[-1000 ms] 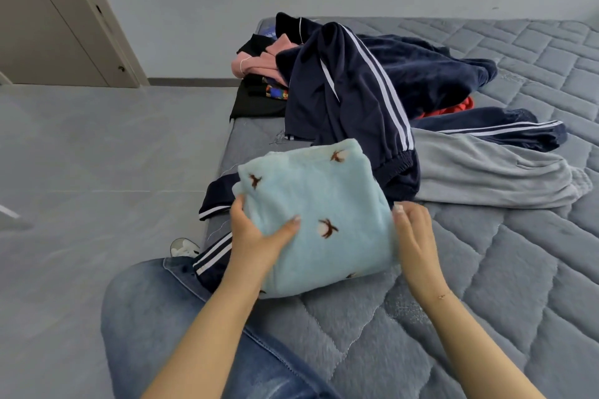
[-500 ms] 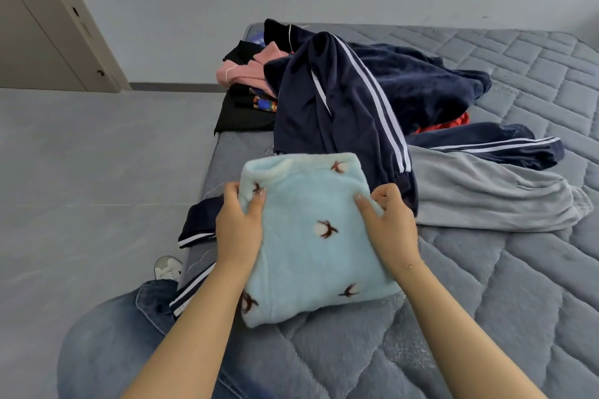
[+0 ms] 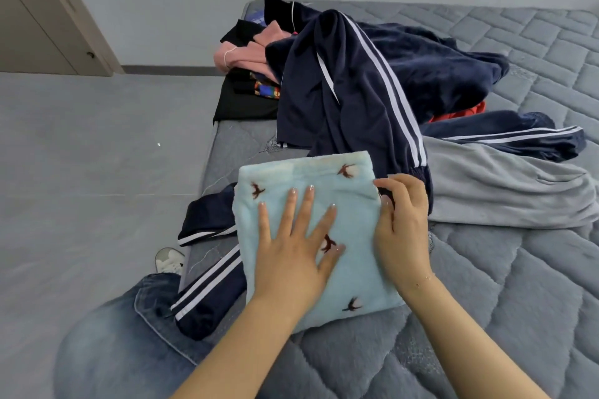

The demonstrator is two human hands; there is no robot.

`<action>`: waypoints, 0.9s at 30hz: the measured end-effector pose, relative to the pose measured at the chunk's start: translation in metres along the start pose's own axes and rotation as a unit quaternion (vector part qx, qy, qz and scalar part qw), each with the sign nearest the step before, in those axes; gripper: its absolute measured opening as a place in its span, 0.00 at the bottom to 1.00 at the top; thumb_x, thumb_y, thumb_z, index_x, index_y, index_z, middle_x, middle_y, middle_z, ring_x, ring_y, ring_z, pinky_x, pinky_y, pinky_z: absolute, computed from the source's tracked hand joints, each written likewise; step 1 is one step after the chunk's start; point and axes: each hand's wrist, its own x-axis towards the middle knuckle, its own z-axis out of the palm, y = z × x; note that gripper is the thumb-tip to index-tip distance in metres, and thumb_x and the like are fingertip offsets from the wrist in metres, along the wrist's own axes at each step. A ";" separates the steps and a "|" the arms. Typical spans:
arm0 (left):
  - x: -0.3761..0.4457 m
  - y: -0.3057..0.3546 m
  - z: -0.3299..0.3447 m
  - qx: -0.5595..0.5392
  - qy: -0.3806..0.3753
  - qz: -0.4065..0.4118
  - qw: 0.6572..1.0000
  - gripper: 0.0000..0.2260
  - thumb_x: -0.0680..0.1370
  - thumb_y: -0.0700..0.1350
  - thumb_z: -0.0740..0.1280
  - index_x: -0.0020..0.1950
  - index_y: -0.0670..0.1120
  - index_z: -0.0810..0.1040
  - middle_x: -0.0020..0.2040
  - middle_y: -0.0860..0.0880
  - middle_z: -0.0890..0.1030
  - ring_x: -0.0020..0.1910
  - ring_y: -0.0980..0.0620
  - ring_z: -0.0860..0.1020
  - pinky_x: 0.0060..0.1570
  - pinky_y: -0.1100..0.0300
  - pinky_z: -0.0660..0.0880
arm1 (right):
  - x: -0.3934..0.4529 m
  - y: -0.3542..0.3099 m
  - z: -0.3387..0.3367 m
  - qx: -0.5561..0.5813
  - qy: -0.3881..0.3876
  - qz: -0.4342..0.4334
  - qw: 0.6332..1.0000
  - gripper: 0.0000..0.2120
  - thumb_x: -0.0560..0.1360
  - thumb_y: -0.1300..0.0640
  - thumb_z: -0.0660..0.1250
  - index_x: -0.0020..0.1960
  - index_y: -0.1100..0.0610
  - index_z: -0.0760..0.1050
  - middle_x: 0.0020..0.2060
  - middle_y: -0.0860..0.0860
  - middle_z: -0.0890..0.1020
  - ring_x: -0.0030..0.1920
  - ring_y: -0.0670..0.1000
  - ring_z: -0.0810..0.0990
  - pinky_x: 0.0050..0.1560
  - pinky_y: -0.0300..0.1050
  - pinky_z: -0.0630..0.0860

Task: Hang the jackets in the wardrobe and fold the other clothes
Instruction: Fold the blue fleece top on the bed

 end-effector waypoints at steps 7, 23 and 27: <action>0.016 -0.019 0.017 -0.004 0.037 -0.032 0.999 0.27 0.79 0.56 0.36 0.78 0.50 0.40 0.80 0.52 0.43 0.78 0.50 0.38 0.73 0.38 0.33 | 0.005 0.007 0.036 -0.159 -0.327 -0.130 0.922 0.25 0.84 0.47 0.49 0.79 0.49 0.49 0.76 0.38 0.45 0.75 0.40 0.35 0.77 0.49 0.41; 0.003 -0.061 0.001 -0.504 0.063 -0.284 0.814 0.29 0.74 0.65 0.66 0.73 0.61 0.62 0.77 0.48 0.62 0.71 0.51 0.67 0.65 0.48 0.70 | -0.001 0.027 0.001 0.016 -0.257 0.144 0.956 0.27 0.80 0.45 0.61 0.77 0.42 0.57 0.71 0.41 0.64 0.70 0.40 0.63 0.69 0.39 0.59; -0.025 -0.064 0.004 -0.707 -0.007 -0.370 0.603 0.31 0.60 0.67 0.76 0.57 0.53 0.77 0.55 0.49 0.83 0.49 0.51 0.83 0.48 0.55 0.79 | -0.019 0.030 -0.020 0.155 -0.279 0.422 0.848 0.30 0.69 0.33 0.69 0.65 0.47 0.70 0.54 0.49 0.82 0.51 0.51 0.83 0.49 0.47 0.80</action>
